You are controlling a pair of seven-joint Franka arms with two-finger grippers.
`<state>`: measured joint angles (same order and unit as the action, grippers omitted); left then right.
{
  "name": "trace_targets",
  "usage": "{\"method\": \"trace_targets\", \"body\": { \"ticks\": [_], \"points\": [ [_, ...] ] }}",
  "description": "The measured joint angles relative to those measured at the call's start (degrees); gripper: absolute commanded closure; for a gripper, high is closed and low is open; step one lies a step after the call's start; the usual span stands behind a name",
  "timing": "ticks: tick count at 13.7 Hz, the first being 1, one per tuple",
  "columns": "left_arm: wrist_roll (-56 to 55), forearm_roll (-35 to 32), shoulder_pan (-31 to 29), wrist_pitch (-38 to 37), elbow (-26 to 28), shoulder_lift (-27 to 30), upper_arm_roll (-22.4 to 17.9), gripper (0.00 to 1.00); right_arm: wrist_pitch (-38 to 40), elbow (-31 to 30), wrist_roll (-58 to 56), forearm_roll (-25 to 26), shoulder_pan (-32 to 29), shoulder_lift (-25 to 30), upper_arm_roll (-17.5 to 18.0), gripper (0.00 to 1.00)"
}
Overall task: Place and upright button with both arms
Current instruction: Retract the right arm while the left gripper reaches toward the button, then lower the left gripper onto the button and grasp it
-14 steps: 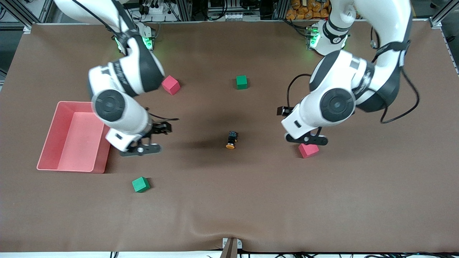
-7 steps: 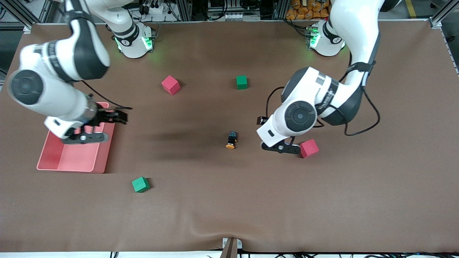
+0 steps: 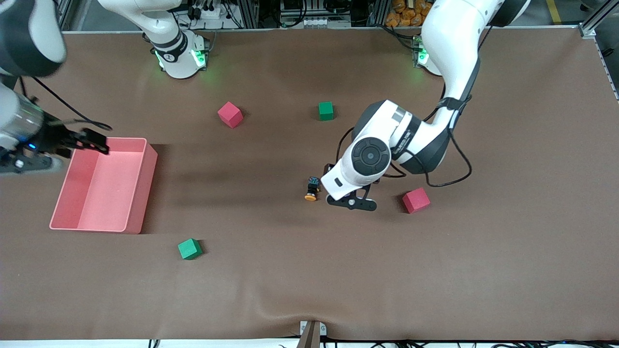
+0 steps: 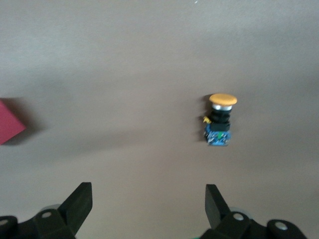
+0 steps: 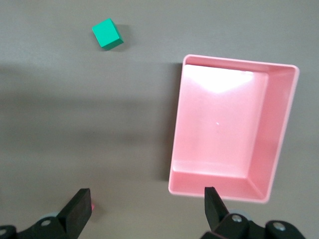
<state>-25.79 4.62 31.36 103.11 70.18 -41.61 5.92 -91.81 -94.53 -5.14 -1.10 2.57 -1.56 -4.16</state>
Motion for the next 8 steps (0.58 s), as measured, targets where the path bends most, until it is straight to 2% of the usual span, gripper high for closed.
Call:
{"method": "trace_targets", "body": {
  "ticks": [4,8],
  "points": [
    [-3.1,1.9,3.2,6.9,0.0,-4.0,0.0,0.00,11.2,9.1,0.0,0.0,-0.9,1.3,0.1,0.00],
    [-4.0,2.6,4.9,11.0,-0.1,-6.9,0.0,0.00,15.3,12.7,-2.9,0.1,-1.0,2.2,0.2,0.00]
  ]
}}
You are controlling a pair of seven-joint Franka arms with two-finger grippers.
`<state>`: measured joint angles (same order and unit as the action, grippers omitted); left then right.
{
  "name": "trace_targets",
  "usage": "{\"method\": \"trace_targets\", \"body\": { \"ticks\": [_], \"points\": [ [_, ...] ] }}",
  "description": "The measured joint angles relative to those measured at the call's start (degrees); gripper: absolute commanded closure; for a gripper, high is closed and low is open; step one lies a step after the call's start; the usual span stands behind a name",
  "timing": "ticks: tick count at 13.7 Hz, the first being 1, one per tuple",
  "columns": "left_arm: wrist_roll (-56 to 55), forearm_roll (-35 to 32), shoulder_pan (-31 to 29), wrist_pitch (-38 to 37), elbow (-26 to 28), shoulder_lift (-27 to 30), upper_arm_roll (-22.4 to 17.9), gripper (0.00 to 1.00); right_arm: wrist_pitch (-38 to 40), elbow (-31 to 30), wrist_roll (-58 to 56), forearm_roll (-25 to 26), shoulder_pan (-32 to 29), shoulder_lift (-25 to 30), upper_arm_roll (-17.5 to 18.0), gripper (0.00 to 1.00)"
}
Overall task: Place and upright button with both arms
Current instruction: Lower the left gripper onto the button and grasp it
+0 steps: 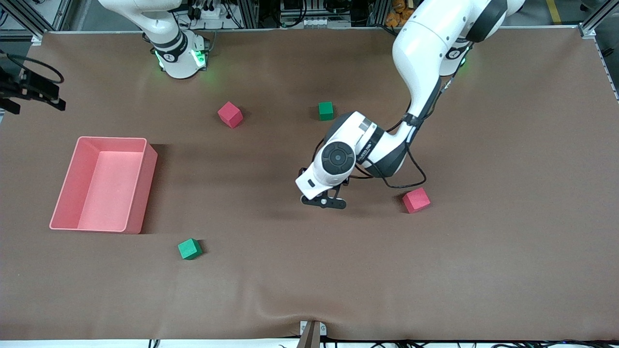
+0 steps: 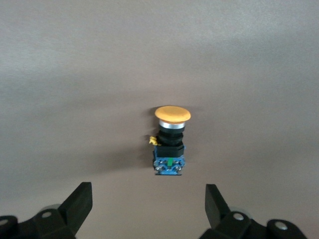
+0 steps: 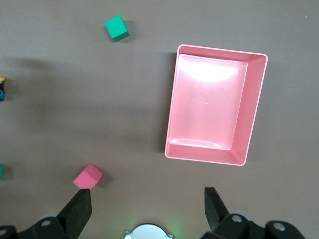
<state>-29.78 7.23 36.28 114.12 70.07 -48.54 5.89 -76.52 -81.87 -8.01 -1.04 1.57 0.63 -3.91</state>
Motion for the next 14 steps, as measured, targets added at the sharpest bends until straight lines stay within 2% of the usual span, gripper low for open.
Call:
{"method": "trace_targets", "body": {
  "ticks": [5,9,14],
  "points": [
    [-1.9,0.9,1.6,3.9,-0.1,-2.9,0.1,0.00,1.0,0.2,-1.9,0.3,-0.6,0.8,-0.5,0.00],
    [-1.9,1.0,1.6,4.5,-0.4,-4.1,-0.1,0.00,0.7,0.0,3.4,0.3,-0.8,0.7,-0.9,0.00],
    [-1.0,1.0,1.7,5.1,-0.5,-4.5,-0.5,0.05,-0.5,-2.4,4.1,0.3,-1.2,0.5,-1.1,0.00]
  ]
}}
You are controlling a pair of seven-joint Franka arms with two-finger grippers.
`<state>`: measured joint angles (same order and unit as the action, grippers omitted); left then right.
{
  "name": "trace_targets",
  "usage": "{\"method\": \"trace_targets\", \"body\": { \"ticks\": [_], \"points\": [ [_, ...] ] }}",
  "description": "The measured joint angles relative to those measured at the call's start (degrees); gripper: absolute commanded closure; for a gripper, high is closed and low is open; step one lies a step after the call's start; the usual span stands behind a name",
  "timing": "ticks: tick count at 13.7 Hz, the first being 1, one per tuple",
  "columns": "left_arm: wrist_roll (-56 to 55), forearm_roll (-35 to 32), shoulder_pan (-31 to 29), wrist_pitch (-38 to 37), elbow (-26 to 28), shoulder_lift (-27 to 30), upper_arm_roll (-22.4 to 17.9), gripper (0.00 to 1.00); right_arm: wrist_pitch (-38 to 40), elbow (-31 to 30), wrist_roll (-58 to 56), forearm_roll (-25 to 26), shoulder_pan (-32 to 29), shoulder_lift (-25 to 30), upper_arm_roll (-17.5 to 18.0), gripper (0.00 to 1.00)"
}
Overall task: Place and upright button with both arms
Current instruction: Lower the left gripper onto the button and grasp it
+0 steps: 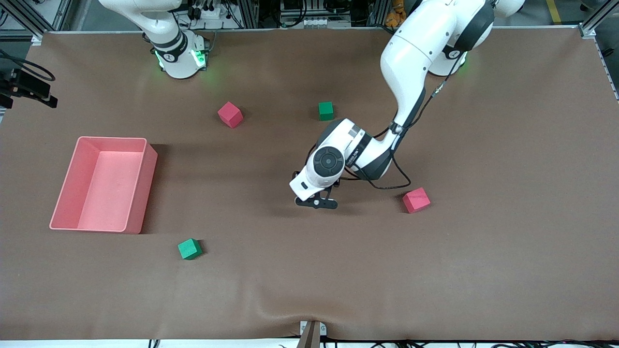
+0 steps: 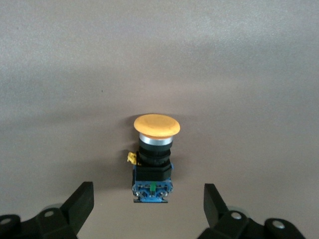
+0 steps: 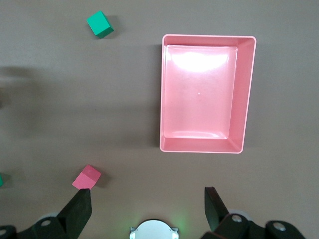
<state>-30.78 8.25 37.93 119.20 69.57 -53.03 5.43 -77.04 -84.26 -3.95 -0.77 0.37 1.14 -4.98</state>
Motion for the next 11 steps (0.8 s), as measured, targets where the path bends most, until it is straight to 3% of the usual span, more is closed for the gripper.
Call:
{"method": "trace_targets", "body": {
  "ticks": [7,11],
  "points": [
    [0.5,0.0,0.3,2.3,0.0,-1.3,-0.1,0.20,0.0,-0.9,0.0,0.0,0.0,0.1,-2.5,0.00],
    [0.5,0.0,0.3,2.4,0.0,-1.4,-0.1,0.21,0.2,-1.1,0.0,0.0,0.0,0.1,-2.6,0.00]
  ]
}}
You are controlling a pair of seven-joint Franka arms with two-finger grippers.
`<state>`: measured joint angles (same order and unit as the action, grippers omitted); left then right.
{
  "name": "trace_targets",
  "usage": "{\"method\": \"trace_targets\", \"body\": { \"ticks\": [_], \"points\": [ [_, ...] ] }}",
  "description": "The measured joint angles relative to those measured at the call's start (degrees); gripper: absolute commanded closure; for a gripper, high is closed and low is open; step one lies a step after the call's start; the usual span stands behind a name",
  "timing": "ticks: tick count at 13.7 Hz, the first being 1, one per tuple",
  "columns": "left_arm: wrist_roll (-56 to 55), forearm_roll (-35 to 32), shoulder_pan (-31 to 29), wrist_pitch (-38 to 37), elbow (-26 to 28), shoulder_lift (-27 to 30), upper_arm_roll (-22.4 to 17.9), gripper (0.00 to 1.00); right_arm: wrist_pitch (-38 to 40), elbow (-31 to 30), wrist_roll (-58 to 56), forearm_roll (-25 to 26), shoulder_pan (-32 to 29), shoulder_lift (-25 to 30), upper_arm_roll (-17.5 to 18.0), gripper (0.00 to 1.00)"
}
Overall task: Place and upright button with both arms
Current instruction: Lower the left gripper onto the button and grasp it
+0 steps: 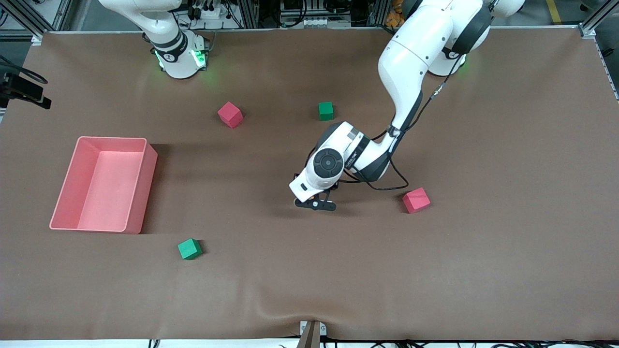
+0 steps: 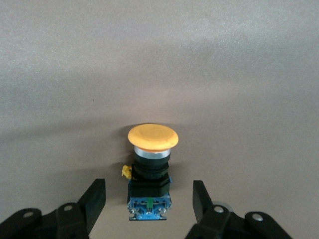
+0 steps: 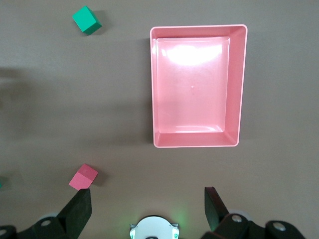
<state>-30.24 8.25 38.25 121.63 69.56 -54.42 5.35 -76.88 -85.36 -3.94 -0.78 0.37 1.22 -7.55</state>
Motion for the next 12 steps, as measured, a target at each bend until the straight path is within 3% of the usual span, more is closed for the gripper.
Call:
{"method": "trace_targets", "body": {
  "ticks": [2,4,6,7,9,12],
  "points": [
    [0.0,0.0,0.0,0.2,0.0,-0.1,0.0,0.22,0.1,-0.1,0.0,0.0,0.0,0.0,0.0,0.00],
    [0.0,0.0,0.0,1.1,0.0,-0.5,-0.1,0.31,0.1,-0.2,0.0,0.0,0.0,0.0,0.0,0.00],
    [0.1,0.0,0.0,2.1,0.0,-1.1,-0.1,0.51,0.4,-0.2,0.0,0.0,0.0,0.0,0.0,0.00],
    [0.2,0.0,0.0,2.2,0.0,-1.3,-0.1,0.69,0.5,-0.3,0.0,0.0,0.0,0.0,0.0,0.00],
    [0.3,0.0,0.0,2.3,0.0,-1.5,-0.2,0.97,0.6,-0.3,0.0,0.0,0.0,0.0,-0.1,0.00],
    [0.3,0.0,0.0,2.4,-0.3,-1.4,-0.2,1.00,0.6,-0.4,0.0,0.0,0.0,0.0,-0.3,0.00]
  ]
}}
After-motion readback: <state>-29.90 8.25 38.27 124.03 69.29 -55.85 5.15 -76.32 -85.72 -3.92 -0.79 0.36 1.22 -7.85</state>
